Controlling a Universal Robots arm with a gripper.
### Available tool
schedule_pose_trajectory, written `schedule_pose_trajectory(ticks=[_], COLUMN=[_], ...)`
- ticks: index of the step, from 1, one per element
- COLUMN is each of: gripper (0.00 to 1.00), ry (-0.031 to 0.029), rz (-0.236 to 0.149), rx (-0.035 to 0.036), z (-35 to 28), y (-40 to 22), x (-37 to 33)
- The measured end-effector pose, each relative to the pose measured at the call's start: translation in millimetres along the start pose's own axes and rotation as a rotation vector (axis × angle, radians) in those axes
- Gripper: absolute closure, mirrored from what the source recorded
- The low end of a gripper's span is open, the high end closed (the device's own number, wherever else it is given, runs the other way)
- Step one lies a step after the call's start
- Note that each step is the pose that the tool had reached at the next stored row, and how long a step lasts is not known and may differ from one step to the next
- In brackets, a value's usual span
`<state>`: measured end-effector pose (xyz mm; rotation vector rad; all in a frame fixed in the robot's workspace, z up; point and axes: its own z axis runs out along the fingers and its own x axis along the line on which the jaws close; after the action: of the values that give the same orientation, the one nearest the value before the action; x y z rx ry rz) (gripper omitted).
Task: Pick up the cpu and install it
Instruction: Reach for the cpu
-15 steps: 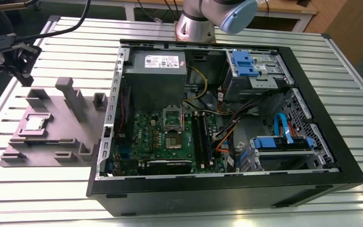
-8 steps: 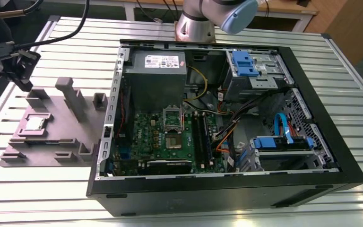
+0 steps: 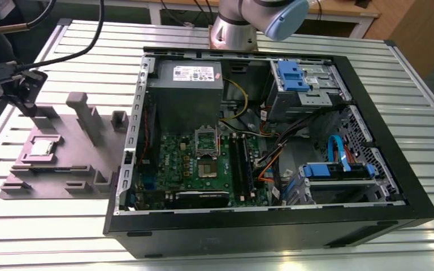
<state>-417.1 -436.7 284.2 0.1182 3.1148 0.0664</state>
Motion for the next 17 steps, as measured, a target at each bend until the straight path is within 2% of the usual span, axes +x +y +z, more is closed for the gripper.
schedule_pose_trajectory(ticks=[10, 17], gripper=[0.90, 0.90], ry=[0.0015, 0.0018], rz=[0.000, 0.000], rx=[0.0001, 0.0001], z=[17.2, 29.3], y=[-9.8, -14.3], x=[5.6, 10.8])
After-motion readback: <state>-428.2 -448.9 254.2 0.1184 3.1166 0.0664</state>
